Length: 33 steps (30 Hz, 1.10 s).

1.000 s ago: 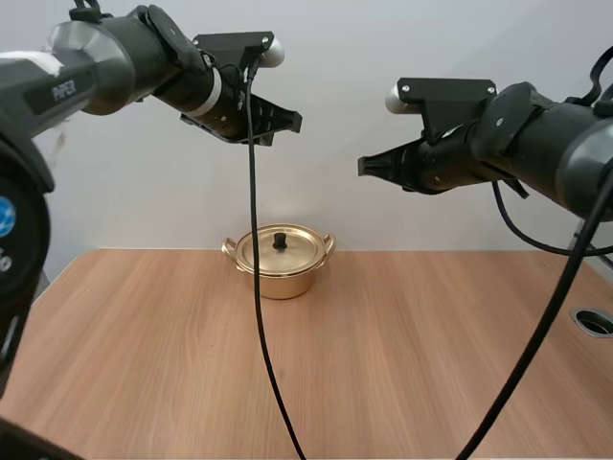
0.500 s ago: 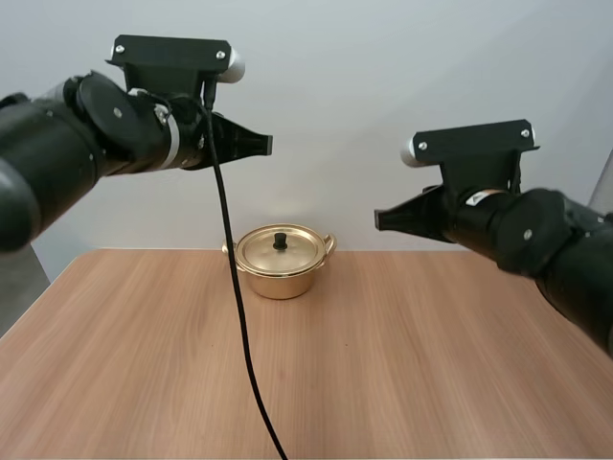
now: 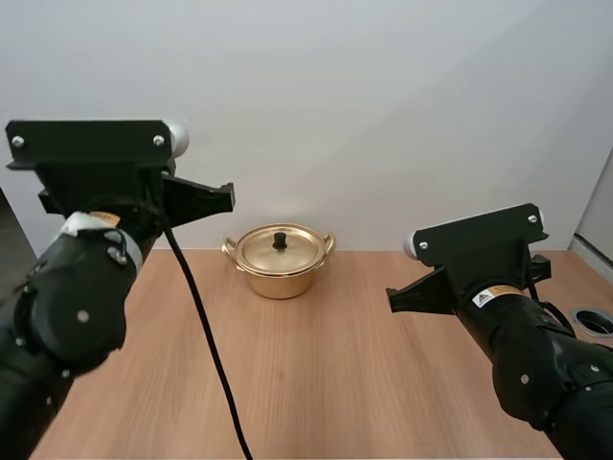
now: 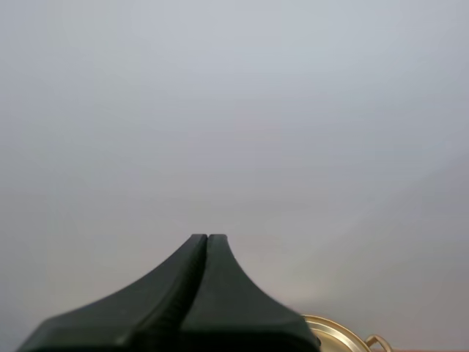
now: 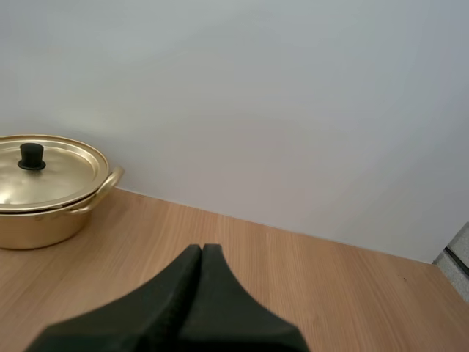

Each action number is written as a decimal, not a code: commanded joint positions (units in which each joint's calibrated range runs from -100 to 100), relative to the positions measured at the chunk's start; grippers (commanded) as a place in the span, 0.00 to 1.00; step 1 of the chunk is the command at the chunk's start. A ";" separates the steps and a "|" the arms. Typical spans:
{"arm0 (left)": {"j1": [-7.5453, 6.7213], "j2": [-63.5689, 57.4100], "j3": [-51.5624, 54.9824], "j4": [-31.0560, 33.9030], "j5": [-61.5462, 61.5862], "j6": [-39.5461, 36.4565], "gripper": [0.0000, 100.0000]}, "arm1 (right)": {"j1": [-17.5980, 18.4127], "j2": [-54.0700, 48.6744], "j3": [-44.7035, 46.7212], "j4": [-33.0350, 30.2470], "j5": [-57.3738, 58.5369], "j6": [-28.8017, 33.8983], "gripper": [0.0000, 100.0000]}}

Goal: Open the pot, put the car inside, and close it

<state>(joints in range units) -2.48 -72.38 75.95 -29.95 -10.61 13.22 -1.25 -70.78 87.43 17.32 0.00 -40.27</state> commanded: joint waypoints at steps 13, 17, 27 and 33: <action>0.03 -27.62 17.02 0.49 -9.68 0.05 0.00 | 1.95 -17.97 12.57 5.10 12.02 -0.26 0.00; 0.03 -27.62 17.02 0.49 -10.45 0.05 0.00 | 1.95 -25.49 12.57 4.99 29.57 0.93 0.00; 0.03 -27.62 17.02 0.63 16.11 0.05 0.00 | 1.88 -29.22 12.57 -2.42 33.39 8.95 0.00; 0.03 -27.62 19.45 6.68 41.81 0.05 0.00 | 1.88 -29.22 12.57 -2.96 33.39 8.95 0.00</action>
<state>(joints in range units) -2.48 -100.00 94.49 -25.99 7.31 13.22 0.66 -100.00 100.00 14.40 33.50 -31.29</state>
